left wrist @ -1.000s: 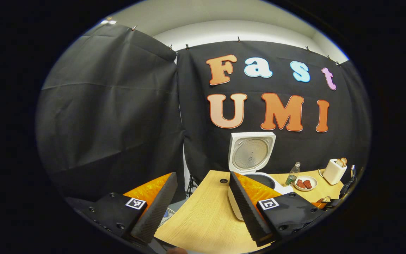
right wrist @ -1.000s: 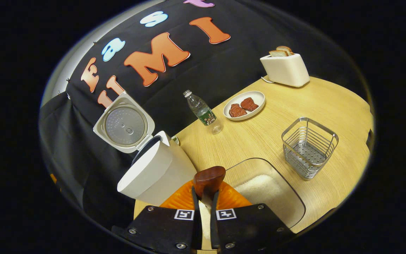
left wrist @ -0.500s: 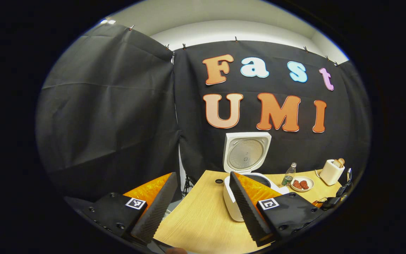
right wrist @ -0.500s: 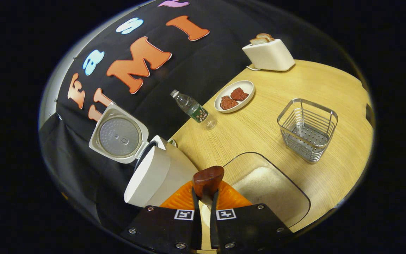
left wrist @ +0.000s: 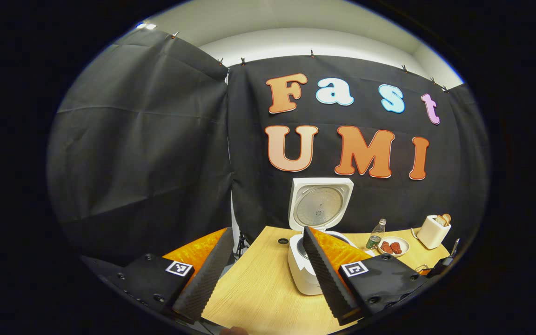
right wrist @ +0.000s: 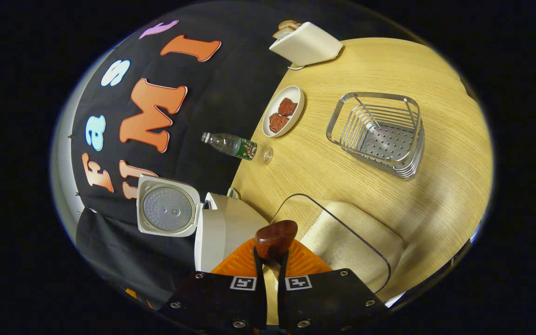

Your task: Close the left gripper, press the button to open the rice cooker; take a wooden spoon from the chopstick holder with the right hand, scoop a spoonful of rice and pour it into the rice cooker, then put the wooden spoon back into the chopstick holder.

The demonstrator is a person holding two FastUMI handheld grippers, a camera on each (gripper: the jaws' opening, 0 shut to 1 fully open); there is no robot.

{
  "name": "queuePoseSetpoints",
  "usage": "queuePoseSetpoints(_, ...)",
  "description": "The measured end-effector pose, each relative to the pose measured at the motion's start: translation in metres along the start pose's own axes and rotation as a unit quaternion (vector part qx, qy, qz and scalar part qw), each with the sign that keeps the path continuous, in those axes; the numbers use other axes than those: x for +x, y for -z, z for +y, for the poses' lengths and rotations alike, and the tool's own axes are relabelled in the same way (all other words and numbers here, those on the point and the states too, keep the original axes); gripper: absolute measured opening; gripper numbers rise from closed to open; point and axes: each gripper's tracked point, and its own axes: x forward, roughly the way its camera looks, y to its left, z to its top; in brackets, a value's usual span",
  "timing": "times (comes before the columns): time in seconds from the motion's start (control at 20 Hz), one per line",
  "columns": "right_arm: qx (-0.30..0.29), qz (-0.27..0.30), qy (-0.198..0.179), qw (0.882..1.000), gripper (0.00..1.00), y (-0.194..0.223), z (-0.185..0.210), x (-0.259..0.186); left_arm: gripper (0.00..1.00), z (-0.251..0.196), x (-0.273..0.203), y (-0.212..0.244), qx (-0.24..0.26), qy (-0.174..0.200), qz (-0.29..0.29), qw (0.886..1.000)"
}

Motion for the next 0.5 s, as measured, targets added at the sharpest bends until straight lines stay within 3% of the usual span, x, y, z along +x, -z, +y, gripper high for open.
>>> queuePoseSetpoints(0.5, 0.059, -0.005, -0.042, 0.997, 0.08, -0.036, 0.037, -0.036, 1.00, -0.024, -0.001, -0.007, -0.002, 0.023, -0.009, 1.000)
